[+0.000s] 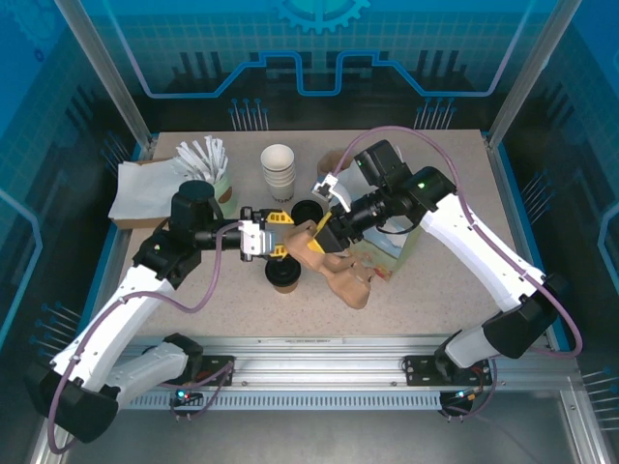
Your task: Pack the takeout coffee
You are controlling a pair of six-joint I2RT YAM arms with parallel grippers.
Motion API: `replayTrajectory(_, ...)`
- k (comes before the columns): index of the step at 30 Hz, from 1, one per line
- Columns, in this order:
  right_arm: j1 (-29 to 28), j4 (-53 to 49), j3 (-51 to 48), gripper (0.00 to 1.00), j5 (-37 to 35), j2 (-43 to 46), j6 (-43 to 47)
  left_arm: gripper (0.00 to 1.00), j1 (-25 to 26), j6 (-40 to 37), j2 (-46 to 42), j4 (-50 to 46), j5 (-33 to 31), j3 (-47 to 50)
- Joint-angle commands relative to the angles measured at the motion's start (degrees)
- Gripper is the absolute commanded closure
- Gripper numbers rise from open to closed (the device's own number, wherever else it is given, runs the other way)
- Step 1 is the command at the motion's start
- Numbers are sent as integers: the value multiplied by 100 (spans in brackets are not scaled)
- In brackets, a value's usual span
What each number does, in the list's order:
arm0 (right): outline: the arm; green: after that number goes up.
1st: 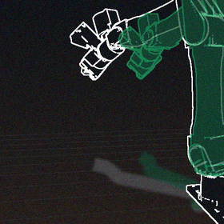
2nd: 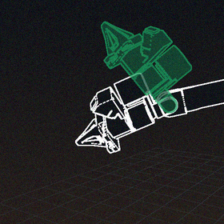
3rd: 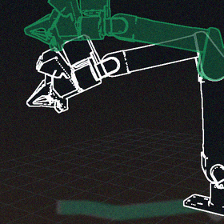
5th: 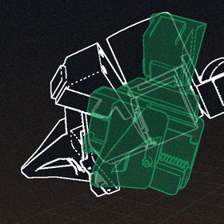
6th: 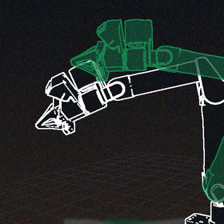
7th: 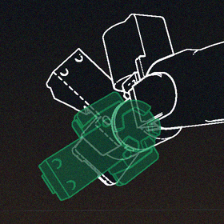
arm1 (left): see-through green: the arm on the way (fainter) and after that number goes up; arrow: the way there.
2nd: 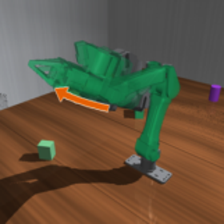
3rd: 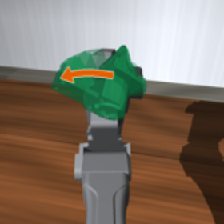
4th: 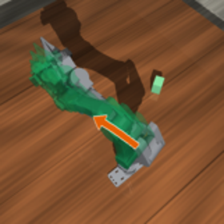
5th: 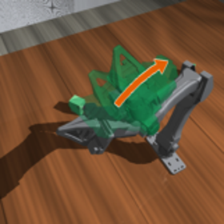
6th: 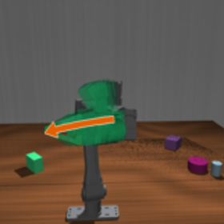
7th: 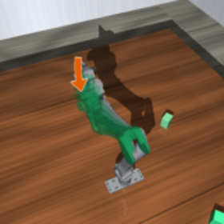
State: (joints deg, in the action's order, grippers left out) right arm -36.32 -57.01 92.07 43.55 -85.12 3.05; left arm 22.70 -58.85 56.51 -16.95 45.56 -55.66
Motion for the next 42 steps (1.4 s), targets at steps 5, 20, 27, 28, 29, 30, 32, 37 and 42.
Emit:
replayTrajectory(5, 98, -92, 142, 54, 272, -132, 12, 67, 56, -169, -135, 476, 245, 331)
replayTrajectory(20, 219, -55, 92, 38, -48, -3, -240, 83, 55, 767, -184, 542, -88, 566)
replayTrajectory(27, 303, 10, 92, 17, -361, 348, -416, 88, 48, 1785, -266, 307, -587, 635)
replayTrajectory(28, 308, 22, 92, 16, -404, 400, -424, 89, 57, 1991, -294, 298, -645, 639)
replayTrajectory(29, 303, 46, 79, 15, -437, 465, -428, 89, 51, 2205, -309, 254, -702, 640)
replayTrajectory(30, 304, 86, 45, 14, -481, 530, -439, 89, 51, 2380, -324, 157, -736, 612)
replayTrajectory(32, 293, 178, -62, 13, -523, 653, -441, 89, 51, 2638, -347, -148, -759, 543)
replayTrajectory(37, 134, 249, -256, 12, -961, 932, -253, 89, 59, 3299, -382, -991, -999, 342)
replayTrajectory(42, -661, 373, -446, 13, -2887, 1518, 279, 88, 82, 4279, -170, -1625, -1318, -41)
